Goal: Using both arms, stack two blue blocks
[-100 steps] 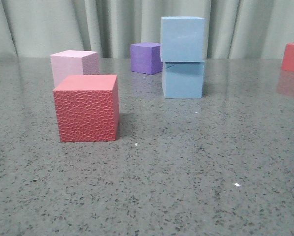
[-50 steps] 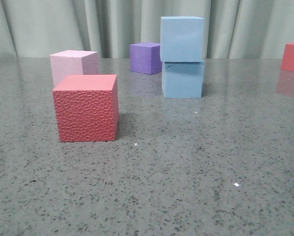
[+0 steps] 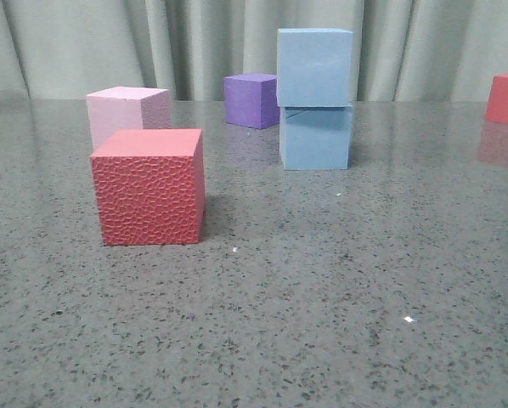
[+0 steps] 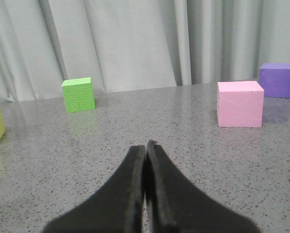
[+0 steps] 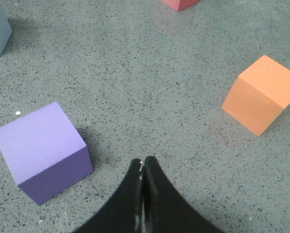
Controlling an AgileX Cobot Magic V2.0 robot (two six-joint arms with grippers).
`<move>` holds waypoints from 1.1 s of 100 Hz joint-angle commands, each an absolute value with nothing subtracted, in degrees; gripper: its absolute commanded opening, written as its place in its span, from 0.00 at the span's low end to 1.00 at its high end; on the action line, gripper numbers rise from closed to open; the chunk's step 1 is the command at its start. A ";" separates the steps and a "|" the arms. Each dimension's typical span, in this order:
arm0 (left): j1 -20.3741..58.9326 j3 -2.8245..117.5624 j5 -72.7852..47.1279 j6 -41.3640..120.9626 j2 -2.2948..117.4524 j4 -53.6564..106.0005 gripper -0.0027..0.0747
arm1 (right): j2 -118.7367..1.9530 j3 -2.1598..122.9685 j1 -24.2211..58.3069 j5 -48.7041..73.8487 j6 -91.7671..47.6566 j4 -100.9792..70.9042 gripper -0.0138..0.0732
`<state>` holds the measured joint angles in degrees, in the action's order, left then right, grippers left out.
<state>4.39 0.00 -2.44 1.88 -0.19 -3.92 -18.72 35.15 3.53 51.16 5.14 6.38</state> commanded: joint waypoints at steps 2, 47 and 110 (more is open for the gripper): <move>4.83 -2.43 2.34 1.27 -2.08 -3.86 0.01 | -19.15 36.42 3.45 46.95 4.74 7.65 0.08; 4.83 -2.43 2.34 1.27 -2.08 -3.86 0.01 | -10.44 20.38 3.45 18.11 4.74 -1.32 0.08; 4.83 -2.43 2.34 1.27 -2.08 -3.86 0.01 | 1.12 3.97 1.24 7.38 4.74 -3.10 0.08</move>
<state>4.39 0.00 -2.44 1.88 -0.19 -3.92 0.55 3.71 2.34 13.90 5.04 -2.73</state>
